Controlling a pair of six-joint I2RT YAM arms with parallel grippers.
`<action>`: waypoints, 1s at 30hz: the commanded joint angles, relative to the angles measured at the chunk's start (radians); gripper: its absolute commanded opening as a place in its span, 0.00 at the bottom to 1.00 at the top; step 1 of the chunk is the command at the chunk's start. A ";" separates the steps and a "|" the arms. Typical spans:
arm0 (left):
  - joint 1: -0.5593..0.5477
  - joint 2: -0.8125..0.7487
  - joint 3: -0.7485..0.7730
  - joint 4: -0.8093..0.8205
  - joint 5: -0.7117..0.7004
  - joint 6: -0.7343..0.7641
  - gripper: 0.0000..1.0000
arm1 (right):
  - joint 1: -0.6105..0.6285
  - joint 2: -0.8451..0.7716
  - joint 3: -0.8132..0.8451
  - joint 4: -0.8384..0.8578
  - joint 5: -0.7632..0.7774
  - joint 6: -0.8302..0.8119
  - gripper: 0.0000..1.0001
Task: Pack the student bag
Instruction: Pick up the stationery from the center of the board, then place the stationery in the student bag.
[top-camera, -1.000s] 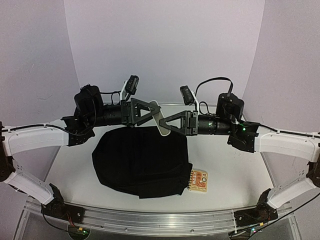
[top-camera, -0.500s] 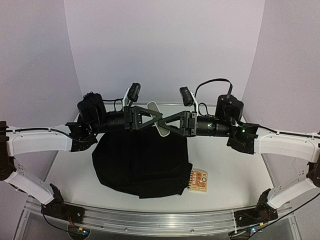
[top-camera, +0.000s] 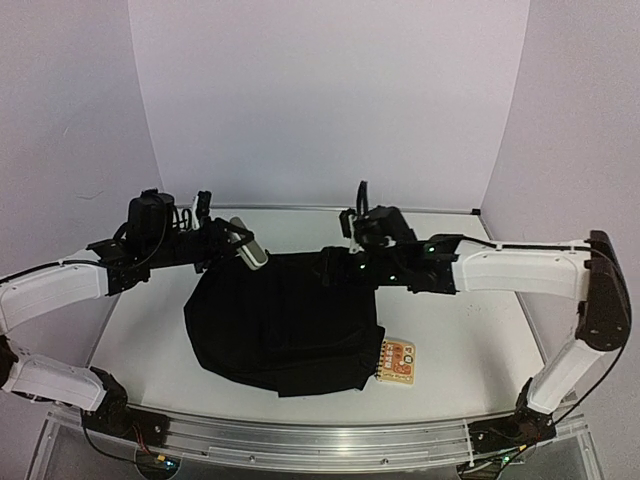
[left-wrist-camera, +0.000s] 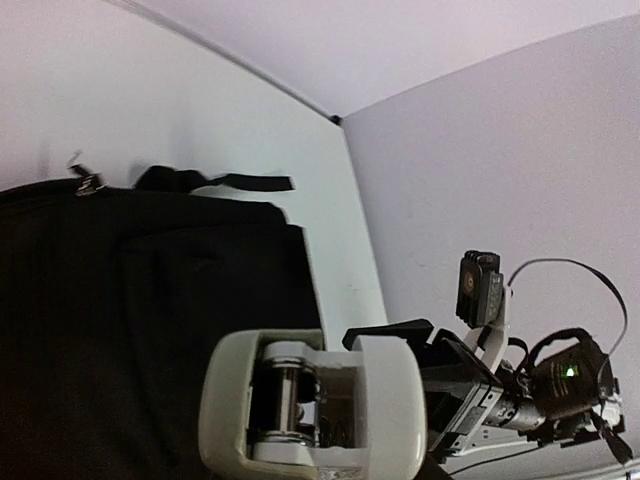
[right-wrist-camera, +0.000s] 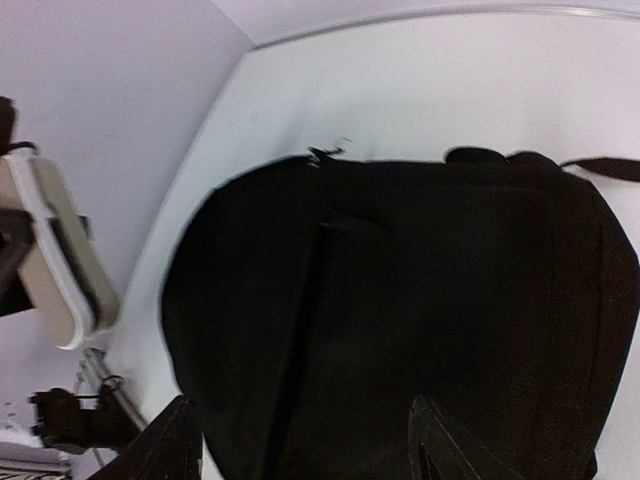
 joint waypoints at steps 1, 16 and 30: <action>0.049 -0.060 -0.039 -0.123 -0.023 0.019 0.00 | 0.044 0.131 0.115 -0.185 0.180 0.012 0.64; 0.064 -0.174 -0.077 -0.221 -0.075 0.031 0.00 | 0.173 0.483 0.462 -0.335 0.293 -0.056 0.78; 0.066 -0.208 -0.088 -0.258 -0.081 0.033 0.00 | 0.193 0.613 0.590 -0.684 0.583 0.127 0.27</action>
